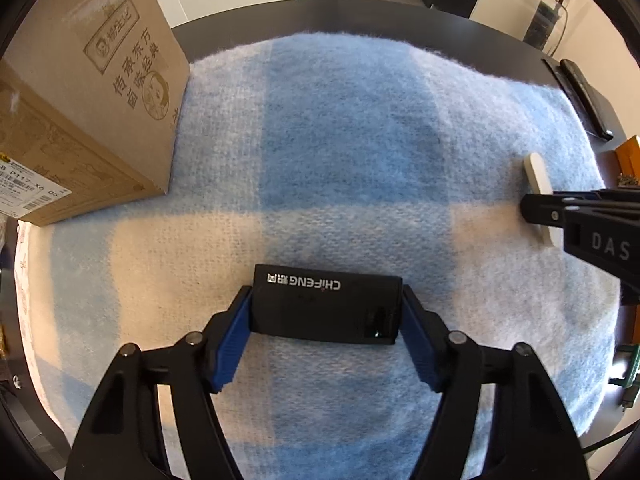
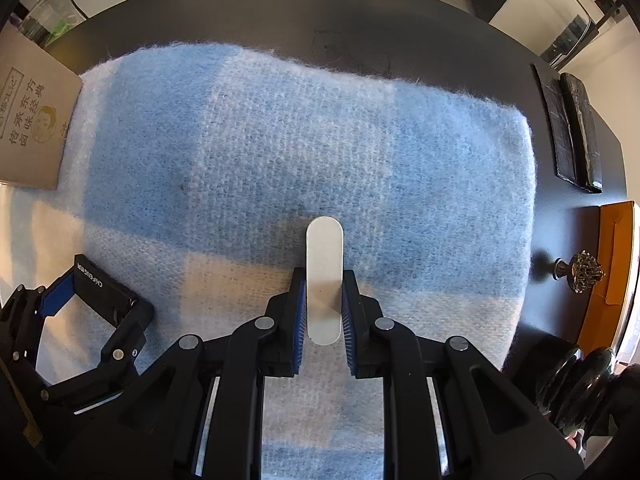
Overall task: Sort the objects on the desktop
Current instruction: 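Grasp the black power bank with the left gripper while the right grasps the white nail file, then lift and carry the power bank and nail file toward the box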
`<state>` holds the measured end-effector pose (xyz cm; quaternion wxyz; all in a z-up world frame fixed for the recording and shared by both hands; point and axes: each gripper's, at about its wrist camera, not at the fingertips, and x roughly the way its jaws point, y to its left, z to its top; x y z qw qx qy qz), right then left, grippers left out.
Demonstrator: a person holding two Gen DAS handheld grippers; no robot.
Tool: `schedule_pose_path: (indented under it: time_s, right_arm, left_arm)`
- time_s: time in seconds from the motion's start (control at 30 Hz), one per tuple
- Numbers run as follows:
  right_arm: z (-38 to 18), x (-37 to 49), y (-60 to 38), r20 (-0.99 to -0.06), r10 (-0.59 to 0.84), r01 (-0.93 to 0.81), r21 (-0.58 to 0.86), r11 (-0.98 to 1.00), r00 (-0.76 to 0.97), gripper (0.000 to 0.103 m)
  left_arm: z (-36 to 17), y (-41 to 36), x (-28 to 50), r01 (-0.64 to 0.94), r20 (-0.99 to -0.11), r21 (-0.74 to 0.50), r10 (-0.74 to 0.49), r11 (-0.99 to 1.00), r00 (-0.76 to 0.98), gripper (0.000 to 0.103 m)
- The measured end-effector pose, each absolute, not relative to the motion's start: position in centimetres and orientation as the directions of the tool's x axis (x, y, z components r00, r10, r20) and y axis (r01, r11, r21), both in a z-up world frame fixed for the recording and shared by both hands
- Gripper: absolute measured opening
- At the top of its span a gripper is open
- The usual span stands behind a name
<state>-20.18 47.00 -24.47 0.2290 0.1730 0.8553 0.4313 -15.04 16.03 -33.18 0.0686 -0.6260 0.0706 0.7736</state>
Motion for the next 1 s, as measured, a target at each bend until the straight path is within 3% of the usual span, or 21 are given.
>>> schedule_pose_path:
  time_s: [0.33, 0.7, 1.0]
  right_arm:
    - [-23.3, -17.4, 43.9, -0.269, 0.507, 0.108, 0.795, 0.597, -0.819, 0.016]
    - [-17.4, -10.1, 36.5, -0.334, 0.544, 0.114, 0.767, 0.632, -0.77, 0.016]
    - [-8.0, -2.2, 29.9, -0.401, 0.585, 0.109, 0.755, 0.647, -0.705, 0.016]
  left_arm:
    - [-30.2, 15.3, -14.4, -0.174, -0.981, 0.005, 0.029, -0.985, -0.193, 0.067]
    - [-17.3, 8.4, -10.6, -0.15, -0.971, -0.031, 0.065, -0.988, -0.23, 0.067]
    - [-9.3, 3.1, -7.5, -0.116, -0.96, -0.055, 0.084, -0.992, -0.267, 0.067]
